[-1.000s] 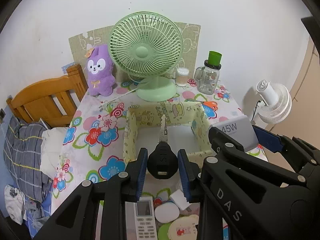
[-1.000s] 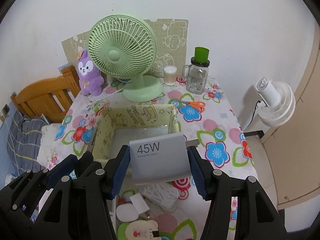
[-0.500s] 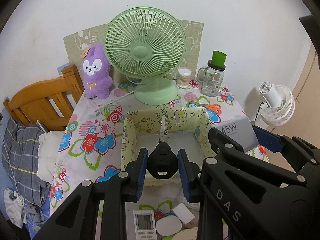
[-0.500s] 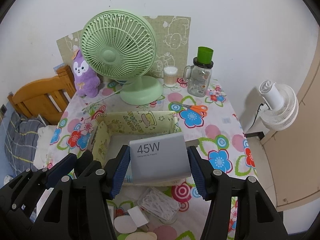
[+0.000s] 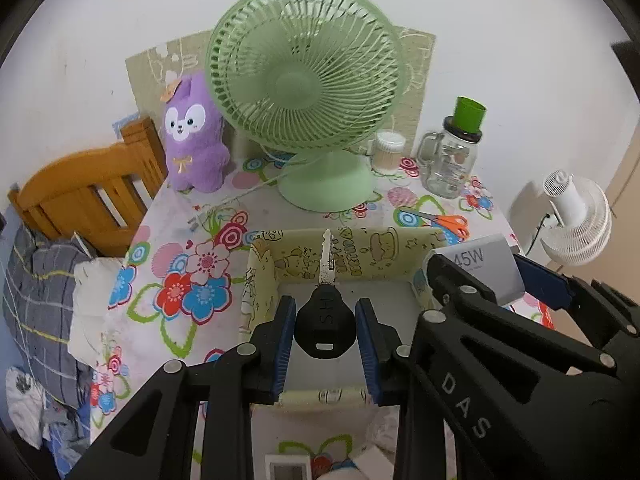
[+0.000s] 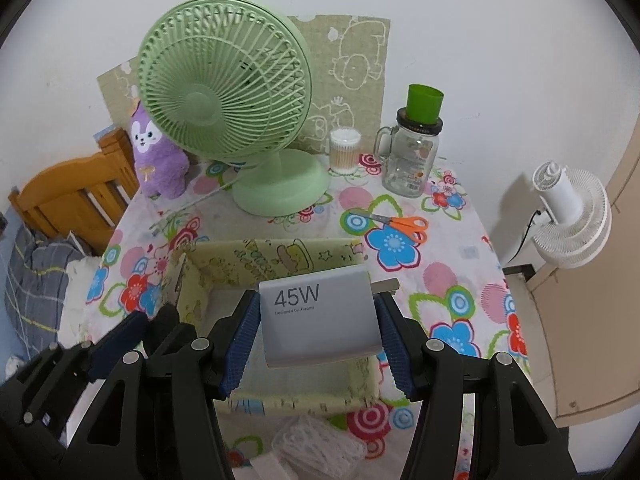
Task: Organize rigid objects
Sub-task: 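Lift and carry the key fob and charger with both tools over the fabric box, then open the left tool dropping the key fob while the right tool releases the charger into the box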
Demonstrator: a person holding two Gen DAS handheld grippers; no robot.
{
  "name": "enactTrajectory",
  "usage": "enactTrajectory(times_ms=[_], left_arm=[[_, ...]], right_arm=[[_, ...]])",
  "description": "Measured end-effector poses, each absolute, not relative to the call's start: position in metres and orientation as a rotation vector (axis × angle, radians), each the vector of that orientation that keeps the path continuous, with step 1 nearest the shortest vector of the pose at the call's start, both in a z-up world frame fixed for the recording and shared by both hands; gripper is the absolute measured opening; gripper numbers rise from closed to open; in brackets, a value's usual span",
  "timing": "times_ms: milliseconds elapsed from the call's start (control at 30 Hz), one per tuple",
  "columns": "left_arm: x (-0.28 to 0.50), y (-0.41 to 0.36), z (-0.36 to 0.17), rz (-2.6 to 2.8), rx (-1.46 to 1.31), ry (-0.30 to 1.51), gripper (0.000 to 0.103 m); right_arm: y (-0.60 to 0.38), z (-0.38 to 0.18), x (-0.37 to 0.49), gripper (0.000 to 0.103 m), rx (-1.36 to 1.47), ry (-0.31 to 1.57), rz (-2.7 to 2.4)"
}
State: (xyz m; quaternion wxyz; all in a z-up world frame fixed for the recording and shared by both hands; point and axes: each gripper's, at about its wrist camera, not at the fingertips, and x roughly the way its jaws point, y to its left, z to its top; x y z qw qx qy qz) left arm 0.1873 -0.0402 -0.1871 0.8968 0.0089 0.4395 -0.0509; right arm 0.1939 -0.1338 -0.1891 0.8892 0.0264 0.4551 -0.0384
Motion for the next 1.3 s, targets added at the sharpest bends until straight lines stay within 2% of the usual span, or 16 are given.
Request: enactTrajectory(times_ms=[567, 933, 1000, 1067, 1133, 1300], left_arm=[[0.23, -0.042, -0.238, -0.04, 0.021, 0.99, 0.031], [0.245, -0.031, -0.254, 0.021, -0.011, 1.019, 0.033], [0.245, -0.031, -0.253, 0.028, -0.002, 1.013, 0.037], [0.244, -0.031, -0.25, 0.023, -0.005, 0.997, 0.041], [0.242, -0.031, -0.248, 0.012, -0.009, 0.998, 0.052], [0.236, -0.033, -0.241, -0.001, -0.005, 0.983, 0.065]], right_arm=[[-0.141, -0.244, 0.235, 0.062, 0.077, 1.003, -0.102], [-0.134, -0.255, 0.253, 0.064, 0.051, 0.977, -0.107], [-0.135, -0.254, 0.251, 0.066, 0.07, 0.965, -0.112], [-0.136, -0.251, 0.249, 0.079, 0.08, 0.948, -0.105], [-0.136, -0.247, 0.246, 0.089, 0.076, 0.934, -0.119], [-0.138, -0.241, 0.24, 0.089, 0.095, 0.937, -0.117]])
